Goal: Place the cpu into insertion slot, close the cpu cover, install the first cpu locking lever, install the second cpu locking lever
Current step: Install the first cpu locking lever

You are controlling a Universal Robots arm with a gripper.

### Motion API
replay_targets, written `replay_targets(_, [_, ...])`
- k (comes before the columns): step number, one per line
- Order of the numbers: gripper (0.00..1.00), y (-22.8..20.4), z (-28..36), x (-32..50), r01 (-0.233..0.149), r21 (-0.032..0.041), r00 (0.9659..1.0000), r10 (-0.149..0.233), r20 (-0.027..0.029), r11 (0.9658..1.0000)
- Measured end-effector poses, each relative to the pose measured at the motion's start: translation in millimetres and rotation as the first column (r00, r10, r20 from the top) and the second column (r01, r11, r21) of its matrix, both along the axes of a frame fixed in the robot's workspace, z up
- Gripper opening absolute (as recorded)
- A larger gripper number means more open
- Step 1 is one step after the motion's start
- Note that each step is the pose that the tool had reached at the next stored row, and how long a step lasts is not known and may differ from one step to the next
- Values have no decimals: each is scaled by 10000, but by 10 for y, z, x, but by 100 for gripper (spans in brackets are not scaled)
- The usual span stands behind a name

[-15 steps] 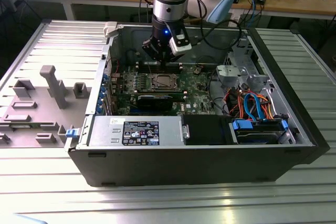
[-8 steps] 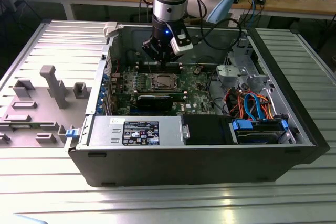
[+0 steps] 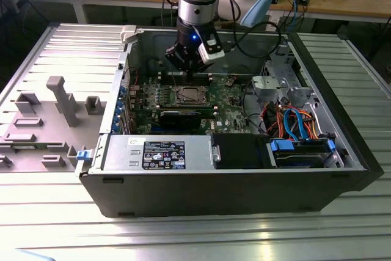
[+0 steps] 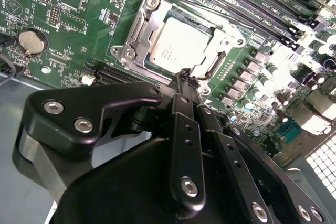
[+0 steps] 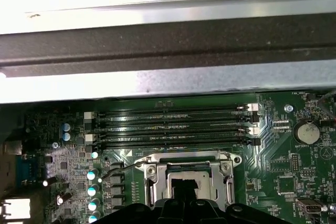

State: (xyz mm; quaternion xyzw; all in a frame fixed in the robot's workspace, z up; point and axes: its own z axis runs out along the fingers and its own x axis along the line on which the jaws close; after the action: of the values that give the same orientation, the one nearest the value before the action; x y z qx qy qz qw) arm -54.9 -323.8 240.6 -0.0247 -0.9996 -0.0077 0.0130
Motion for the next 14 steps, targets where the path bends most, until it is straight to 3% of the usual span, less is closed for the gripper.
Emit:
replay_targets(5, [11,0,35,-30,-1,19,10000,1,21,10000])
replay_targets(14, [11,0,70,-236,1,61,9999,-1,127,10000])
